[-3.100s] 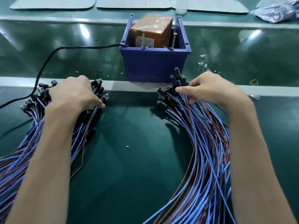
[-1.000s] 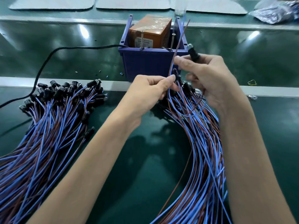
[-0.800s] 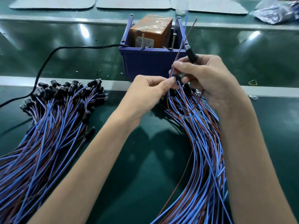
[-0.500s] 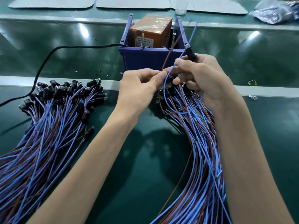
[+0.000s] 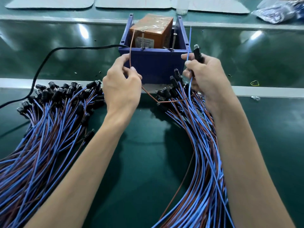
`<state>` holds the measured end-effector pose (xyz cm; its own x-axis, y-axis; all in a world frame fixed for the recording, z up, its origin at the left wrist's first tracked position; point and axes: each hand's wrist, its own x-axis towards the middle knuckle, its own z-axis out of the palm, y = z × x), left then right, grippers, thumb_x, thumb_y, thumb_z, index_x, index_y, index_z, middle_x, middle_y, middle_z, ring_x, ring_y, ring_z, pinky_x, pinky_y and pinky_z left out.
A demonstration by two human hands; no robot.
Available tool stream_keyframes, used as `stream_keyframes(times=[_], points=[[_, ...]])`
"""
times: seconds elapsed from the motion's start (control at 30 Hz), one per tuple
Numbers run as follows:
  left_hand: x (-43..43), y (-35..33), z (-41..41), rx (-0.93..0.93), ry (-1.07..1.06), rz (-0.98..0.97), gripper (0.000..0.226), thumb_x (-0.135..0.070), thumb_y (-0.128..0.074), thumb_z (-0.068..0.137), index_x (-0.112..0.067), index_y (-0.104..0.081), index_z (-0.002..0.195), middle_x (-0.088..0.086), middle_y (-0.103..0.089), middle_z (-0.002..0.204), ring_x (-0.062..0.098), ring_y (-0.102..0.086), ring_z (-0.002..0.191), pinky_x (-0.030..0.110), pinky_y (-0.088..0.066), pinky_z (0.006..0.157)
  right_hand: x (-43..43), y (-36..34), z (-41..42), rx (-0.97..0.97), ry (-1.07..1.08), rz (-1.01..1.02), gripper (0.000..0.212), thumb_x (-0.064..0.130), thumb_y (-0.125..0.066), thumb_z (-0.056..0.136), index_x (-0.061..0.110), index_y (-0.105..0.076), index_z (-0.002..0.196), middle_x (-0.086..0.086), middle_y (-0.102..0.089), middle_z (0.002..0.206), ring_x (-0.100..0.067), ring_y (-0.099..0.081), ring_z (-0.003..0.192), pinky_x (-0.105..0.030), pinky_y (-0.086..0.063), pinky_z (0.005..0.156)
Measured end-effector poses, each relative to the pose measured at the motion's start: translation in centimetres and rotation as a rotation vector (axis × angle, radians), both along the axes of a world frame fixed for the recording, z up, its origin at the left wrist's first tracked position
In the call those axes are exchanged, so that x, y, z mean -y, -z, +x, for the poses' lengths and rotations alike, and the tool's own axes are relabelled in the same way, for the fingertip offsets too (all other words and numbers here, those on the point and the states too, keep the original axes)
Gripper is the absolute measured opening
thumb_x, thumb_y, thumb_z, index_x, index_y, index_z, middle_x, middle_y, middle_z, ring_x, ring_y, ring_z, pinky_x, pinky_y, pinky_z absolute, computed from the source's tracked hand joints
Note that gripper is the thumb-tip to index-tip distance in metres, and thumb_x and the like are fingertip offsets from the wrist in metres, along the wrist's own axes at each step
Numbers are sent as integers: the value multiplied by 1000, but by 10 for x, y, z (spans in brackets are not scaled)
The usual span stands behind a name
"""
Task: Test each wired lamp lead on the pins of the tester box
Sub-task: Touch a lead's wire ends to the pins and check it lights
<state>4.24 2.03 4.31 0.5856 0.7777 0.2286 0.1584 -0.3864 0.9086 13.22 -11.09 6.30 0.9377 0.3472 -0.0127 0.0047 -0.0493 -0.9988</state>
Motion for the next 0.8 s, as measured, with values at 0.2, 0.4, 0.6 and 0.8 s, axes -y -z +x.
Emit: stream_keyframes(times=[0.2, 0.4, 0.6, 0.8], points=[[-4, 6, 2, -52, 34, -57, 35, -14, -48, 86, -33, -65, 110, -22, -60, 52, -13, -51, 58, 20, -40, 73, 2, 3, 2, 15, 16, -59, 18, 4, -44, 96, 14, -60, 94, 9, -37, 56, 0, -35, 34, -9, -28, 39], [-2, 6, 0, -54, 41, -70, 30, -17, -46, 80, -38, -62, 94, -26, -60, 51, -11, -52, 57, 19, -39, 67, 2, 6, 3, 39, -39, -123, 21, 5, -46, 96, 15, -63, 90, 19, -40, 36, 0, -37, 35, -8, -30, 41], [0, 4, -1, -37, 14, -16, 23, -22, -50, 83, -35, -68, 91, -12, -62, 54, 9, -58, 66, 27, -48, 78, 1, 9, 4, 79, -50, -163, 22, 7, -51, 94, 20, -68, 87, 20, -43, 39, 0, -39, 38, -8, -31, 43], [6, -2, -4, -19, 21, 23, 36, -30, -48, 76, -27, -75, 100, -6, -66, 64, 20, -65, 75, 32, -52, 81, 2, 9, 6, 115, -37, -228, 23, 8, -52, 90, 18, -72, 82, 17, -41, 40, -1, -35, 40, -9, -27, 44]])
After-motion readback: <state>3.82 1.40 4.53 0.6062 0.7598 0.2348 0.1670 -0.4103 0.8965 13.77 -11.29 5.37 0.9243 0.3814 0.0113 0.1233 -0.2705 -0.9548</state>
